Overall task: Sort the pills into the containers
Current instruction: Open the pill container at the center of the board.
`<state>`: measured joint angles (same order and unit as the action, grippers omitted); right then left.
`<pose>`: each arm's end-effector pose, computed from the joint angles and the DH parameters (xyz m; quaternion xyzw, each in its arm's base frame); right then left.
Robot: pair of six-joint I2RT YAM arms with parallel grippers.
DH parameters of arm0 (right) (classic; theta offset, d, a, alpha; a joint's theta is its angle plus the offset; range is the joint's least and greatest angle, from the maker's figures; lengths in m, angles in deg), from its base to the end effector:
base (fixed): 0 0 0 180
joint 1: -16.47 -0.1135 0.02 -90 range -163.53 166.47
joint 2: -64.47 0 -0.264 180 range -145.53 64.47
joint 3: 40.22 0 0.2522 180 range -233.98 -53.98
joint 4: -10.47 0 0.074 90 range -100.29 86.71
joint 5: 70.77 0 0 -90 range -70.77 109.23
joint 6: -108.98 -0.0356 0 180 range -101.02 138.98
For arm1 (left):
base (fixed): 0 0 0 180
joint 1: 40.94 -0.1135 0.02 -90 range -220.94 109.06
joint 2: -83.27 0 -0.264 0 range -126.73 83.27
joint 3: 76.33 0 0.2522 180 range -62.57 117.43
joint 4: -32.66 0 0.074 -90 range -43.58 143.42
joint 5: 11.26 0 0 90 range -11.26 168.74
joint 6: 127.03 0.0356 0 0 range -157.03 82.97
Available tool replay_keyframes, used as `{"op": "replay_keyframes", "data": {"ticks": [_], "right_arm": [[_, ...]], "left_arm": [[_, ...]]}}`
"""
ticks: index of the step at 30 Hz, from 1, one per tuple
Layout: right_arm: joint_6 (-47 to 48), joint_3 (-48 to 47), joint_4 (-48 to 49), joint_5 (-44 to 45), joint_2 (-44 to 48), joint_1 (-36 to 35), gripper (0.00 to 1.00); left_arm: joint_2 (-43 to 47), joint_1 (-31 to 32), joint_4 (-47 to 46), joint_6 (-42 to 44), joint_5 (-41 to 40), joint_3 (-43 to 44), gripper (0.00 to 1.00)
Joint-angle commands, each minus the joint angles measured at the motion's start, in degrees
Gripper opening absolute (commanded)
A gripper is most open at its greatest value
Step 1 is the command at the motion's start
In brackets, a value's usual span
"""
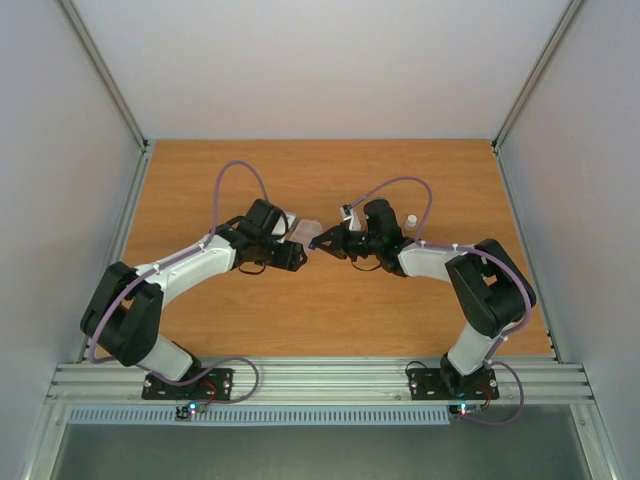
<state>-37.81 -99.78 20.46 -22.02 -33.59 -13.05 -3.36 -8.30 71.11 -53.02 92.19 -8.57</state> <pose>0.2869 0.1894 0.1698 0.0146 0.8241 0.5481 0.1420 0.2497 -0.1697 0.2040 0.1706 0.9382 -0.2175 0.2083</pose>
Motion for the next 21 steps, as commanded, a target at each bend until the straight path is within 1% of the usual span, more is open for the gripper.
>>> {"op": "replay_keyframes", "data": {"ticks": [1, 3, 5, 8, 9, 13, 17, 19, 20, 21], "right_arm": [[1.77, -1.93, -0.70, -0.82, -1.05, 0.26, 0.10], [2.52, -2.41, -2.07, -0.77, -1.25, 0.29, 0.02], [3.24, -2.65, -3.27, -0.61, -1.34, 0.28, 0.01], [3.78, -3.08, -5.03, -0.41, -1.80, 0.26, 0.01], [3.86, -3.00, -5.10, -0.32, -1.86, 0.25, 0.01], [3.62, -3.17, -5.16, -0.08, -2.04, 0.29, 0.01], [3.93, -4.09, -6.22, 0.27, -2.35, 0.25, 0.01], [3.89, -4.33, -6.34, 0.30, -2.40, 0.26, 0.01], [3.81, -4.38, -6.41, 0.34, -2.41, 0.25, 0.01], [3.91, -4.46, -6.55, 0.38, -2.45, 0.29, 0.01]], "left_arm": [[-1.38, 0.52, -0.64, 0.74, -0.29, 1.10, 0.43], [-1.59, 0.73, -0.74, 0.57, -0.48, 1.18, 0.43], [-1.93, 0.94, -0.85, 0.46, -0.97, 1.15, 0.44], [-2.52, 1.40, -1.11, 0.17, -1.53, 1.08, 0.48], [-2.70, 1.57, -1.28, 0.03, -1.38, 0.92, 0.51], [-3.07, 1.88, -2.15, -0.33, -1.26, -0.03, 0.71], [-2.53, 1.89, -2.78, -0.95, -1.57, -0.79, 0.84], [-2.36, 1.89, -2.95, -1.12, -1.48, -0.91, 0.94], [-2.33, 1.90, -3.10, -1.22, -1.42, -0.91, 0.96], [-2.38, 1.90, -3.11, -1.28, -1.35, -0.91, 0.97]]}}
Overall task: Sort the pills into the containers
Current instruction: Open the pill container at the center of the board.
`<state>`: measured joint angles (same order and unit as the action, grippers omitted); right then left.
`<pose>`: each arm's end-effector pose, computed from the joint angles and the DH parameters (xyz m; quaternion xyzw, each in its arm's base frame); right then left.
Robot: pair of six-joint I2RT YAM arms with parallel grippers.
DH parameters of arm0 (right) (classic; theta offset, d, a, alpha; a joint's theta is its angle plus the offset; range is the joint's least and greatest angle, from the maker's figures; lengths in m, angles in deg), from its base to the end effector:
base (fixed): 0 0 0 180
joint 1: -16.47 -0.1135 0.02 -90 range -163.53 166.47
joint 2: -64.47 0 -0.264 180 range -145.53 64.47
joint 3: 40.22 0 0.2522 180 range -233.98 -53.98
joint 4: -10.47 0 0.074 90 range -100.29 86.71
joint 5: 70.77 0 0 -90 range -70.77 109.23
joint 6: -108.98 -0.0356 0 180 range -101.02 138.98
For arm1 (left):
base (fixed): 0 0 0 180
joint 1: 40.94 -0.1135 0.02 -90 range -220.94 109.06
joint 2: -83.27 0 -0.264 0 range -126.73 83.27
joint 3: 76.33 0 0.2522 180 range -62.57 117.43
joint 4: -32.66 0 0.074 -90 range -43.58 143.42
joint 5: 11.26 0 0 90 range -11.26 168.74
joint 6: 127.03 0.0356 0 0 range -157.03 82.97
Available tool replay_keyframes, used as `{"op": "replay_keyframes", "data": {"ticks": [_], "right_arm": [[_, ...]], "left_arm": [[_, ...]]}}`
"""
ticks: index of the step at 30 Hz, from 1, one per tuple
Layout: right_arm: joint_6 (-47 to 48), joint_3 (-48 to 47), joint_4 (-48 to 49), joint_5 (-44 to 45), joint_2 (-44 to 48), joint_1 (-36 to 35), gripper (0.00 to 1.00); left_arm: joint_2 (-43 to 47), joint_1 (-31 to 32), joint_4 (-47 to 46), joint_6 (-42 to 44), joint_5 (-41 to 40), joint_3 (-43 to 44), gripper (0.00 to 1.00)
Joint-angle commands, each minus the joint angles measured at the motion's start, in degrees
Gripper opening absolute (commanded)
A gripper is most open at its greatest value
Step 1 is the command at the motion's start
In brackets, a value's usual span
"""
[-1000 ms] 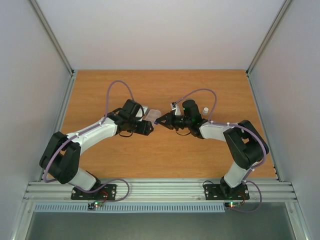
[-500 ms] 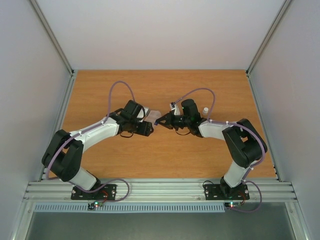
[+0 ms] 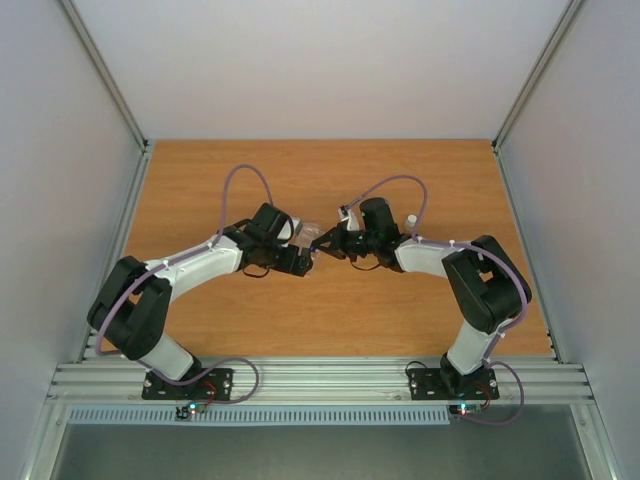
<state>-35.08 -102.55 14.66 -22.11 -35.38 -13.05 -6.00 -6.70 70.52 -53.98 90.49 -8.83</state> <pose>0.2924 0.1926 0.1647 0.0113 0.8403 0.5276 0.1241 0.2488 -0.1781 0.1900 0.1708 0.9451 -0.2017 0.1923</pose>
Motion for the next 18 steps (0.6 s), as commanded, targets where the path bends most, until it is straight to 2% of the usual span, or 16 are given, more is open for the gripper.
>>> {"op": "replay_keyframes", "data": {"ticks": [1, 12, 16, 18], "right_arm": [[1.11, -1.77, -0.89, 0.47, -0.69, 0.26, 0.01], [0.28, -3.96, -5.17, 1.54, -1.38, 0.19, 0.01], [0.36, -6.89, -9.07, 2.55, -2.24, 0.05, 0.01], [0.64, -8.61, -10.96, 2.65, -2.94, -0.09, 0.01]], "left_arm": [[0.25, 0.30, -2.59, -0.36, 0.38, -0.72, 0.97], [1.10, 2.47, -4.08, -1.58, -2.93, -2.01, 0.93], [1.06, 5.21, -4.20, -2.27, -7.91, -2.02, 0.93], [0.61, 7.04, -3.31, -2.66, -13.29, -1.46, 0.93]]}}
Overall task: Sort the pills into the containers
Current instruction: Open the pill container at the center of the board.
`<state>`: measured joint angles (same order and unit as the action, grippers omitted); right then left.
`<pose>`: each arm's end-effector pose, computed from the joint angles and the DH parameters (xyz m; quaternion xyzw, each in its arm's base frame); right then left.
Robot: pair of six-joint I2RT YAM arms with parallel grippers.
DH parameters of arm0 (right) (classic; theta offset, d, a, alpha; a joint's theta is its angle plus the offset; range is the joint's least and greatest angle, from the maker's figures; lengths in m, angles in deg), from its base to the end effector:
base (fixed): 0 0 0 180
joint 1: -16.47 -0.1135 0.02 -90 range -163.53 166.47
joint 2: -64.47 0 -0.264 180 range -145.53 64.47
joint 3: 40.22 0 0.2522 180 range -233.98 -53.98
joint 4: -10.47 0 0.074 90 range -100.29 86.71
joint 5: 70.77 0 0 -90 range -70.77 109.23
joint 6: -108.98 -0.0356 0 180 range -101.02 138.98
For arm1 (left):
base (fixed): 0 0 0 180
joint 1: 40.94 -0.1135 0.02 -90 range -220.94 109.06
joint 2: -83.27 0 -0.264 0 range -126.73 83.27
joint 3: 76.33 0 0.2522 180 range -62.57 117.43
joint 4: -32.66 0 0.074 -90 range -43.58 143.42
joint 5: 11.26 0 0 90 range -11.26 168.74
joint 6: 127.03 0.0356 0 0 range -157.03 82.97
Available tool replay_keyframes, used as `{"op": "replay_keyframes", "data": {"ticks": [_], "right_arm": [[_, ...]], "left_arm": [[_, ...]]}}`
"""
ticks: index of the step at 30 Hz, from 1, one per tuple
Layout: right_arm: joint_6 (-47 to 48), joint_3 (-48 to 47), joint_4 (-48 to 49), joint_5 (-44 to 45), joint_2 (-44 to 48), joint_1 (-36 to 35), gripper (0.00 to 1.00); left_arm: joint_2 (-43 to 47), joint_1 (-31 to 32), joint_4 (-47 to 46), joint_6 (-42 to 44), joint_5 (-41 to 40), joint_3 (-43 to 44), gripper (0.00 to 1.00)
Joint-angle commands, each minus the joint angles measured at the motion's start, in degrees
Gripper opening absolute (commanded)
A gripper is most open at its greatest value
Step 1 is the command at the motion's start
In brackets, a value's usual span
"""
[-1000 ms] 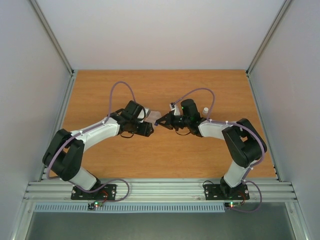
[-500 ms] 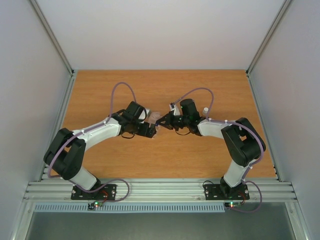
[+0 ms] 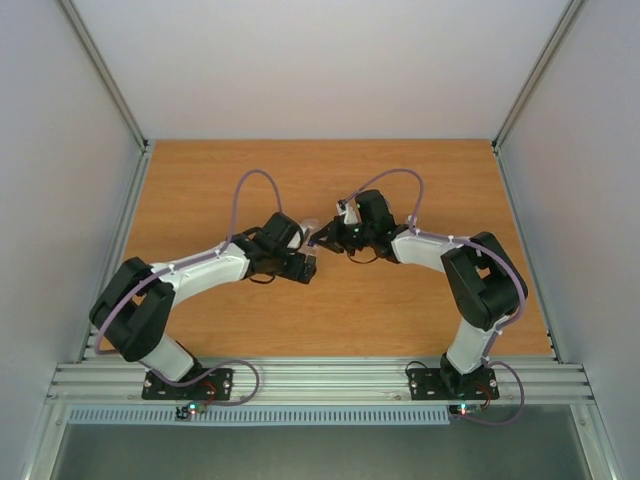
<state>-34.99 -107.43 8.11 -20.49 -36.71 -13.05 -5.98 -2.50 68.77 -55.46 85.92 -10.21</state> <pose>0.3038 0.1982 0.1715 0.0278 0.8527 0.5089 0.1149 0.2356 -0.1927 0.1845 0.1835 0.9448 -0.1791 0.2040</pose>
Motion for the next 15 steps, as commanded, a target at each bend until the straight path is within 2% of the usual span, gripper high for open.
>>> {"op": "replay_keyframes", "data": {"ticks": [1, 9, 15], "right_arm": [[0.57, -4.18, -5.21, 1.17, -1.84, -0.17, 0.01], [-0.09, -4.00, -6.27, 1.67, -2.00, -0.45, 0.01], [-1.17, -3.58, -5.51, 1.23, -2.07, -0.52, 0.01]], "left_arm": [[0.43, 3.58, -1.18, -1.43, -11.44, 0.15, 0.93], [0.54, 7.37, 0.41, -4.43, -27.85, 0.75, 0.89], [0.56, 7.50, -0.67, -4.95, -29.85, 0.24, 0.83]]}}
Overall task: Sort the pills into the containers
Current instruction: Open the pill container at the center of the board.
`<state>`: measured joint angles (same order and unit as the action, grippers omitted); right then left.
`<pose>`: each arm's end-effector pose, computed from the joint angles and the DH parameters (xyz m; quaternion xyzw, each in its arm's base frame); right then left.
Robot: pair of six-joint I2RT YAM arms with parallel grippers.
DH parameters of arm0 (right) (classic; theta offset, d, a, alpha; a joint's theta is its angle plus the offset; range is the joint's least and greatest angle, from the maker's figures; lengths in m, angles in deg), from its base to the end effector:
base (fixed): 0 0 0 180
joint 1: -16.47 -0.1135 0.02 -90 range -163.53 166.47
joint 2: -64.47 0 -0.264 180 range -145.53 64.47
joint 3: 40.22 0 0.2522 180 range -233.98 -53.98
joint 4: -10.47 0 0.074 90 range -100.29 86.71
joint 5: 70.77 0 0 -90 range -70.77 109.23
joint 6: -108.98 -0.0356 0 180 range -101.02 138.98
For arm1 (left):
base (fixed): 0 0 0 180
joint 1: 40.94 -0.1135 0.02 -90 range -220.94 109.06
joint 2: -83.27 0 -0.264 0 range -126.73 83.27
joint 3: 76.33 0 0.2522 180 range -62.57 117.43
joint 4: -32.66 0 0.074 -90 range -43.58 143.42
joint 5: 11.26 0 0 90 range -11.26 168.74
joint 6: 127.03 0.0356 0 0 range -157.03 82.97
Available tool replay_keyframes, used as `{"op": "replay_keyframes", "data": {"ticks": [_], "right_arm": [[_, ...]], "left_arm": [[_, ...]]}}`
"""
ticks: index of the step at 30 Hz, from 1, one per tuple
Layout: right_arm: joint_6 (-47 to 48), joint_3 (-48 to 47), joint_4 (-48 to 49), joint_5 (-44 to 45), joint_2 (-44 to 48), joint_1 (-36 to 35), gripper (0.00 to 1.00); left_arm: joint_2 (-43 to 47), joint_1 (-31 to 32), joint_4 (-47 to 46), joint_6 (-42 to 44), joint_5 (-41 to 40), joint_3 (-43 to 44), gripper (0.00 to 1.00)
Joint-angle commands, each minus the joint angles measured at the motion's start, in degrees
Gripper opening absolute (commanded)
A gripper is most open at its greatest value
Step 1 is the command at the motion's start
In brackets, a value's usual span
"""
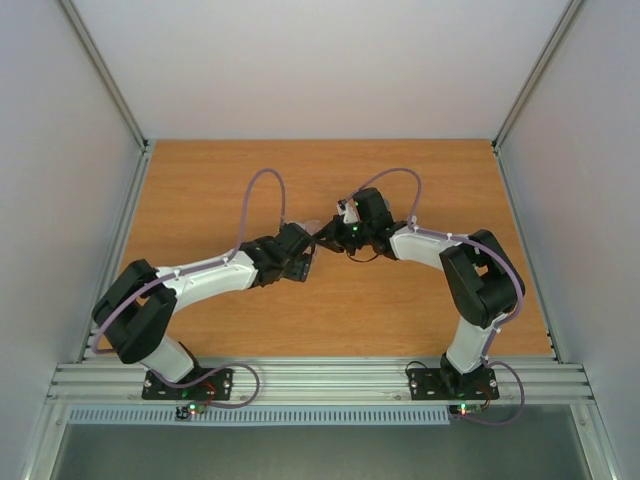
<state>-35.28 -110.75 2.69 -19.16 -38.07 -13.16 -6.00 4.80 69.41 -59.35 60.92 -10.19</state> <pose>0.3102 0.2019 0.1723 0.0461 0.8653 0.4893 0.0990 0.2191 -0.2092 0.1851 0.1542 0.9423 -0.0197 0.2964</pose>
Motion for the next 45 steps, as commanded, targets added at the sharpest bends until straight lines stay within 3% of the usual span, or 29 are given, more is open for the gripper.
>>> {"op": "replay_keyframes", "data": {"ticks": [1, 23, 25, 27, 29, 38, 40, 42, 45], "right_arm": [[-0.89, -0.38, -0.16, -0.10, -0.75, -0.41, 0.01], [-1.86, -1.74, -1.32, -1.34, -1.94, -0.43, 0.01], [-1.71, -1.76, -1.55, -1.33, -2.04, -0.43, 0.01], [-1.60, -1.76, -1.73, -1.30, -2.21, -0.43, 0.01], [-1.51, -1.76, -1.92, -1.30, -2.31, -0.43, 0.01], [-0.51, -2.38, -2.74, -0.99, -2.75, -0.29, 0.02], [0.08, -2.46, -3.12, -0.86, -2.77, -0.33, 0.09], [0.89, -2.53, -3.68, -0.45, -2.64, -0.34, 0.25], [2.12, -2.40, -4.56, 0.53, -2.05, -0.28, 0.39]], "left_arm": [[0.47, 0.22, -1.58, -0.93, -4.62, 0.30, 0.83], [-7.79, 3.57, -1.12, 0.17, -12.01, 4.71, 0.69], [-7.92, 4.03, -1.53, 0.30, -12.39, 4.96, 0.61], [-7.95, 4.15, -1.83, 0.31, -12.50, 5.09, 0.42], [-7.98, 4.18, -1.99, 0.33, -12.65, 5.19, 0.34], [-8.22, 4.18, -1.76, 0.30, -12.95, 4.86, 0.33], [-8.05, 4.12, -1.79, 0.20, -13.27, 4.69, 0.32], [-7.98, 4.15, -1.98, 0.17, -13.12, 4.73, 0.32], [-7.86, 4.10, -1.98, 0.21, -13.03, 4.91, 0.32]]}}
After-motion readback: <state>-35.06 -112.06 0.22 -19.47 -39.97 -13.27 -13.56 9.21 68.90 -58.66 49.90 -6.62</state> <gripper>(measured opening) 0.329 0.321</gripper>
